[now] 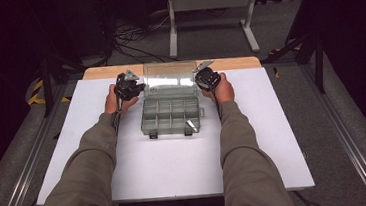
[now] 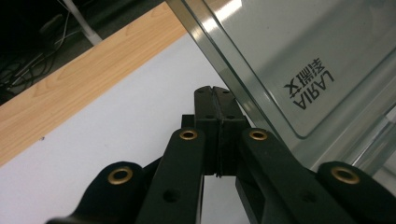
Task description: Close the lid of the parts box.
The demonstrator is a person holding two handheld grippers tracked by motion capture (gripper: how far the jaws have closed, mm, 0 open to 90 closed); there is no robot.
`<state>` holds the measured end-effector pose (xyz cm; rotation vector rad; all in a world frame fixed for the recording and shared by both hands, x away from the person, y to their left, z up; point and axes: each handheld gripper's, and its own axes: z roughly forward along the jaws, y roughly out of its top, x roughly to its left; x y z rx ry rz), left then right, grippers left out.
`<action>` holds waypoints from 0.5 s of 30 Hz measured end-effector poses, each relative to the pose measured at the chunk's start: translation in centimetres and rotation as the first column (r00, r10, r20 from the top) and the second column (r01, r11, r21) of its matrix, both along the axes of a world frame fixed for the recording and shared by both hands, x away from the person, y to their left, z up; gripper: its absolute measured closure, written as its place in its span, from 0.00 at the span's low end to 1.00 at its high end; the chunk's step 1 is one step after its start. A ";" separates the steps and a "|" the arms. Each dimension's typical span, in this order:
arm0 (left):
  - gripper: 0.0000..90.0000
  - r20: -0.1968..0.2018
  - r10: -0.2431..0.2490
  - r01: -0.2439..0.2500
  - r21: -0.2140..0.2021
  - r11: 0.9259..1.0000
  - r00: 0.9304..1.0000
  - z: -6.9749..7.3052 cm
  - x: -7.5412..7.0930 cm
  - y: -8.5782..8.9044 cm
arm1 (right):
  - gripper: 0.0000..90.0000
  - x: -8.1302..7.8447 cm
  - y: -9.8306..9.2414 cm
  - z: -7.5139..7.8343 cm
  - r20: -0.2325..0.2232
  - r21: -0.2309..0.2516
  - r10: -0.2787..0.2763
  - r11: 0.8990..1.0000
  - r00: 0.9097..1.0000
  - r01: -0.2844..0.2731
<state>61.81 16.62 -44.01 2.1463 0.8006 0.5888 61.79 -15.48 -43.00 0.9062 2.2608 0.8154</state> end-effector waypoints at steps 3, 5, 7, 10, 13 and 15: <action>1.00 0.013 0.008 -0.008 -0.016 1.000 1.000 0.1 0.0 -0.1 | 1.00 -0.1 0.1 0.2 0.017 0.009 0.007 1.000 1.000 -0.007; 1.00 0.014 0.006 -0.006 -0.012 1.000 1.000 0.2 -0.1 -0.1 | 1.00 -0.2 0.1 0.3 0.028 0.021 0.007 1.000 1.000 -0.008; 1.00 0.027 0.013 -0.012 -0.012 1.000 1.000 0.5 -0.2 -0.1 | 1.00 -0.2 0.1 0.6 0.049 0.015 -0.002 1.000 0.999 0.001; 0.99 0.043 0.020 -0.019 -0.018 1.000 0.999 0.9 -0.2 -0.1 | 1.00 -0.4 0.2 1.2 0.080 0.020 0.000 1.000 0.997 -0.002; 1.00 0.063 0.027 -0.026 -0.018 0.999 0.998 1.4 -0.5 -0.1 | 1.00 -0.6 0.2 1.7 0.104 0.022 -0.005 1.000 0.995 0.003; 1.00 0.075 0.034 -0.031 -0.036 0.999 0.997 1.8 -0.7 0.0 | 1.00 -0.9 0.2 2.1 0.128 0.038 -0.006 0.999 0.992 0.001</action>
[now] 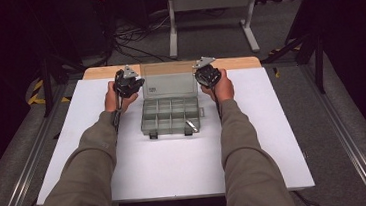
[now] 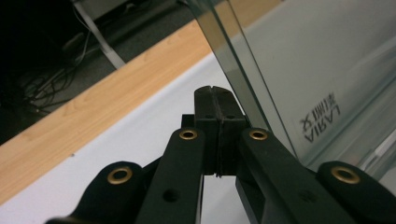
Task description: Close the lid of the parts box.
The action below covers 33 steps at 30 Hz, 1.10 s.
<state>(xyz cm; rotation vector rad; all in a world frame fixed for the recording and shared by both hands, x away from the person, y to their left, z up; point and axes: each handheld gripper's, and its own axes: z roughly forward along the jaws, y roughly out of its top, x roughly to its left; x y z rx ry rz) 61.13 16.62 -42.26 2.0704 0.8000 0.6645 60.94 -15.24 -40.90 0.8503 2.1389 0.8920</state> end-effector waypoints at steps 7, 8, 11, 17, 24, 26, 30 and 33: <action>1.00 0.031 0.011 -0.011 0.002 1.000 0.999 0.9 -0.5 -0.1 | 1.00 -0.7 0.2 1.3 0.045 0.002 -0.001 1.000 0.999 0.001; 1.00 0.039 0.011 -0.010 -0.018 1.000 0.999 1.2 -0.7 -0.1 | 1.00 -0.9 0.2 1.6 0.057 0.014 -0.005 1.000 0.998 0.005; 1.00 0.054 0.013 -0.011 -0.029 1.000 0.998 1.6 -1.0 -0.1 | 1.00 -1.3 0.3 2.1 0.070 0.032 -0.008 0.999 0.998 0.006; 1.00 0.079 0.020 -0.017 -0.039 0.999 0.997 2.5 -1.6 0.1 | 1.00 -2.0 0.5 3.1 0.093 0.035 -0.015 0.999 0.996 0.011; 1.00 0.098 0.030 -0.026 -0.036 0.999 0.995 3.2 -2.5 0.1 | 1.00 -3.1 0.7 3.9 0.112 0.038 -0.023 0.999 0.993 0.019; 1.00 0.102 0.034 -0.031 -0.035 0.999 0.994 3.4 -2.8 0.1 | 1.00 -3.3 0.7 4.0 0.117 0.033 -0.024 0.999 0.993 0.020; 1.00 0.102 0.043 -0.041 -0.020 0.999 0.994 3.6 -3.1 -0.1 | 1.00 -3.9 0.7 3.9 0.130 0.039 -0.026 0.999 0.991 0.021; 1.00 0.108 0.036 -0.036 -0.003 0.999 0.993 4.0 -3.4 -0.1 | 1.00 -4.3 0.6 3.9 0.138 0.037 -0.025 0.999 0.990 0.020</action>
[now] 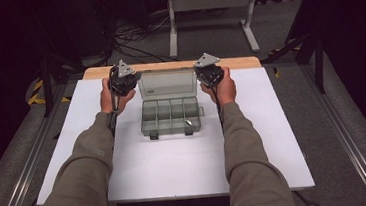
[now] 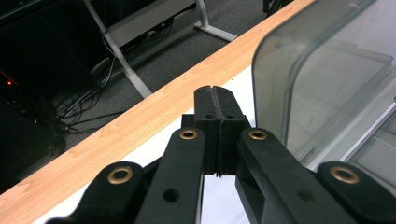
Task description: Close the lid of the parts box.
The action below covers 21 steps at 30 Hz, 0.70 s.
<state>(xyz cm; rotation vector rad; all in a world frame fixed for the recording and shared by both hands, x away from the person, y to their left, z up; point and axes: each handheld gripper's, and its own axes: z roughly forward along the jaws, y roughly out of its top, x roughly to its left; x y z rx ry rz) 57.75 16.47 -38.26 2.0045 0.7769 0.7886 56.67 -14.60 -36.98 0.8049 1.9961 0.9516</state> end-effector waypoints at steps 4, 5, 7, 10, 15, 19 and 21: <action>1.00 0.000 -0.003 0.003 -0.001 1.000 1.000 0.2 -0.3 0.1 | 1.00 -0.3 0.0 0.1 0.005 0.004 0.000 1.000 1.000 0.000; 1.00 0.003 -0.011 0.011 0.004 1.000 1.000 0.3 -0.5 0.1 | 1.00 -0.5 0.0 0.1 0.006 0.013 0.003 1.000 1.000 -0.004; 1.00 0.006 -0.014 0.014 0.012 1.000 1.000 0.4 -0.7 0.1 | 1.00 -0.8 -0.2 0.3 0.005 0.048 0.014 0.999 1.000 -0.015; 1.00 0.003 -0.019 0.019 0.016 1.000 1.000 0.7 -1.1 0.2 | 1.00 -1.2 -0.2 0.4 0.006 0.058 0.017 0.998 1.000 -0.018; 1.00 0.009 -0.023 0.022 0.024 0.999 1.000 1.0 -1.5 0.2 | 1.00 -1.7 -0.3 0.9 0.006 0.093 0.026 0.995 1.000 -0.026; 1.00 0.007 -0.020 0.020 0.022 1.000 1.000 1.0 -1.8 0.2 | 1.00 -2.1 -0.2 1.1 0.009 0.082 0.031 0.996 0.999 -0.032; 1.00 0.006 -0.019 0.019 0.019 1.000 1.000 0.9 -1.9 0.2 | 1.00 -2.3 -0.3 1.1 0.009 0.079 0.034 0.996 0.999 -0.035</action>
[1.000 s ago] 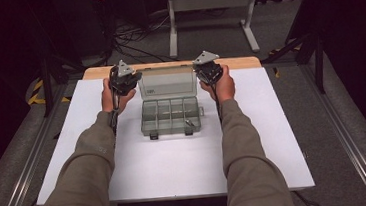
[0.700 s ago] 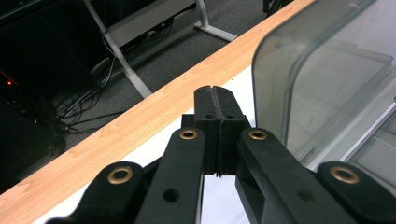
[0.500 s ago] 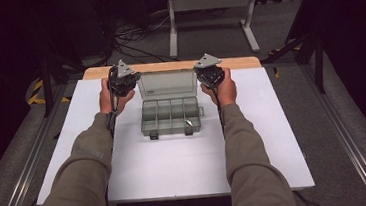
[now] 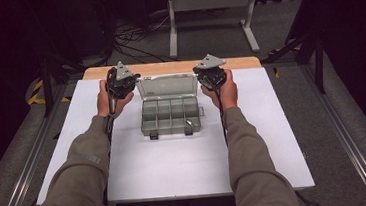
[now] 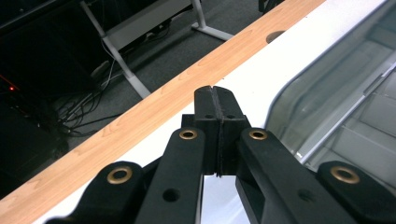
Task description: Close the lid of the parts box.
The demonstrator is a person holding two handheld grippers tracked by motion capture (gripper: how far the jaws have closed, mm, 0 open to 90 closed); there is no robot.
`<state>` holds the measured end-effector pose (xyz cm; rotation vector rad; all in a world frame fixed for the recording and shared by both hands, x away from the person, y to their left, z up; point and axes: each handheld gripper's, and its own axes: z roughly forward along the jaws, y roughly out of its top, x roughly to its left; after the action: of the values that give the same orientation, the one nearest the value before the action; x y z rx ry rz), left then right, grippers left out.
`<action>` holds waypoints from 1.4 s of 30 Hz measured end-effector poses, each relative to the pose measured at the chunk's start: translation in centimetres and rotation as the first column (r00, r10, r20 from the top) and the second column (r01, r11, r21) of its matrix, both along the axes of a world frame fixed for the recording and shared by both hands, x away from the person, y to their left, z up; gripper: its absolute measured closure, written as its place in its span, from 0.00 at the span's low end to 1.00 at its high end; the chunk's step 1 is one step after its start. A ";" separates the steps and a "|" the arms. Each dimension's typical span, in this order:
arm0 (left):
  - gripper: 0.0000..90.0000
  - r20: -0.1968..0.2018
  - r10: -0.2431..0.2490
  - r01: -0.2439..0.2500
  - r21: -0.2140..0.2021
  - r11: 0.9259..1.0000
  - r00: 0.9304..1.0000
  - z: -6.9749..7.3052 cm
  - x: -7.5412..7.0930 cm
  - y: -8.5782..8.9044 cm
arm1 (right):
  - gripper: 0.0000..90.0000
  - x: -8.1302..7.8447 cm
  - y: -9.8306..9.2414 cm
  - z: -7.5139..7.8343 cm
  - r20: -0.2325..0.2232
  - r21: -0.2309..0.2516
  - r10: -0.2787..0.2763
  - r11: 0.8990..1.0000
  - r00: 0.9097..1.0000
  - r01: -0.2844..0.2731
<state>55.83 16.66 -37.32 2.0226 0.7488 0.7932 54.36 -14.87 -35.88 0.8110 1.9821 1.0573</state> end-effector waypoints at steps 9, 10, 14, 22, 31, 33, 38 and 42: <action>1.00 0.004 0.000 0.000 0.003 1.000 1.000 -0.1 -0.7 -0.1 | 1.00 -0.9 0.1 -0.1 -0.009 0.005 -0.005 1.000 1.000 0.005; 1.00 0.003 -0.001 0.001 0.004 1.000 1.000 -0.2 -0.7 -0.1 | 1.00 -1.0 0.1 -0.1 -0.011 0.003 -0.007 1.000 1.000 0.007; 1.00 0.004 -0.008 0.008 -0.001 1.000 1.000 -0.3 -1.0 0.0 | 1.00 -1.5 0.2 -0.2 -0.014 0.002 -0.009 1.000 1.000 0.009; 1.00 0.010 -0.014 0.014 0.002 1.000 1.000 -0.5 -1.6 0.0 | 1.00 -2.5 0.2 -0.5 -0.015 0.008 -0.016 1.000 1.000 0.016; 1.00 0.009 -0.018 0.018 -0.010 1.000 1.000 -1.0 -2.0 0.1 | 1.00 -3.4 0.4 -0.8 -0.013 0.000 -0.020 1.000 1.000 0.020; 1.00 0.010 -0.019 0.019 -0.010 1.000 1.000 -1.1 -2.0 0.2 | 1.00 -3.7 0.5 -0.9 -0.015 -0.001 -0.025 1.000 1.000 0.025; 1.00 0.011 -0.034 0.034 -0.006 0.999 0.999 -1.4 -2.6 0.2 | 1.00 -4.1 0.5 -1.0 -0.018 -0.013 -0.022 1.000 1.000 0.022; 0.99 0.019 -0.041 0.041 0.017 0.999 0.999 -1.5 -2.9 0.4 | 1.00 -4.6 0.6 -1.1 -0.016 -0.021 -0.009 1.000 1.000 0.009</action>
<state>52.93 17.09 -38.85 2.0355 0.6894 0.7964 49.77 -14.24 -36.94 0.8190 1.9974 1.0267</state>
